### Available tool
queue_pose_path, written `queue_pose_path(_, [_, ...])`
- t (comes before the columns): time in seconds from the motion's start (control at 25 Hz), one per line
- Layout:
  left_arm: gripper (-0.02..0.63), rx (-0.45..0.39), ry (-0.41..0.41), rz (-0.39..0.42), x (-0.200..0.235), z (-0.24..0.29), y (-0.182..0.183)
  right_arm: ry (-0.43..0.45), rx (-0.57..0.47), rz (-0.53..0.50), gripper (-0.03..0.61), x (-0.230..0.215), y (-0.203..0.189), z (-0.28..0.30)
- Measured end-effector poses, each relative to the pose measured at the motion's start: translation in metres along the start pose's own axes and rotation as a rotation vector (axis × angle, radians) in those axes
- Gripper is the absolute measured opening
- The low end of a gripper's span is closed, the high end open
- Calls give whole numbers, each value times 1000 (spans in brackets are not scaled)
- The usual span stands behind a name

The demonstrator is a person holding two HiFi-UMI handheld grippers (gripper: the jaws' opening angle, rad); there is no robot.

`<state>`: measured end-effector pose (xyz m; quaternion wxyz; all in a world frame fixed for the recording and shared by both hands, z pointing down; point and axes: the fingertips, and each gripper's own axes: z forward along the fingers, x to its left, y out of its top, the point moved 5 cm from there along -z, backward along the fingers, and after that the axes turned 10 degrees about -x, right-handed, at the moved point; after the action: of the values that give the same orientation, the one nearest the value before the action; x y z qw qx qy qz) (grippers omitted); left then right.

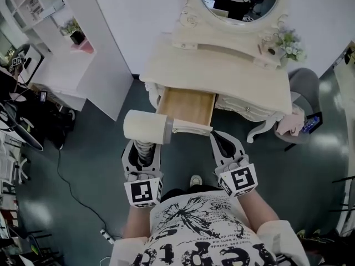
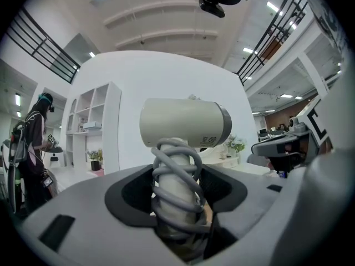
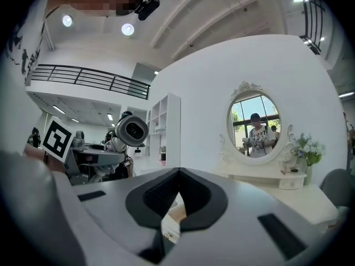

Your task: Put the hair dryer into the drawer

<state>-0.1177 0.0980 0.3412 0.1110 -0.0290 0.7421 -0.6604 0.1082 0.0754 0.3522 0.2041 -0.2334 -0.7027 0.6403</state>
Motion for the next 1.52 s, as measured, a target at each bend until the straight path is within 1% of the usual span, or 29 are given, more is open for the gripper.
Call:
queue_pose_path(0.16, [256,22,-8,-16,-9,35,-7,-7,17,9,12,-31,-5,18])
queue_pose_path(0.36, [256,39,-38,-12,-4,74,-20,-43,42,19,12,-54,-22,45])
queue_pose_path(0.48, [256,45,-76,-22,3,104,-30,-78,51,15,12,-67,-29,64])
queue_pose_path(0.6, [256,43,-138,-29,9,140,-39,-125,54,8,12,-84,-33,85])
queue_pose_path(0.76, [256,45,-240,-35,14,195,-52,-206,53,-12,12,-106,-38,117])
queue_pose_path(0.92, [256,62,-383,-41,22,249,-65,-320,49,-54,12,-124,-39,150])
queue_pose_path(1.08, [256,88,-520,-36,26,292,-82,-394,59,-68,12,-136,-43,177])
queue_pose_path(1.16, [256,102,-587,-36,24,307,-94,-435,70,-60,12,-139,-50,183])
queue_pose_path(1.32, [256,130,-699,-35,18,332,-118,-485,86,-46,12,-147,-65,194])
queue_pose_path(1.4, [256,159,-768,-29,13,338,-133,-509,98,-35,12,-149,-72,195])
queue_pose_path(1.52, [256,215,-875,6,3,341,-159,-538,122,-19,12,-149,-83,195])
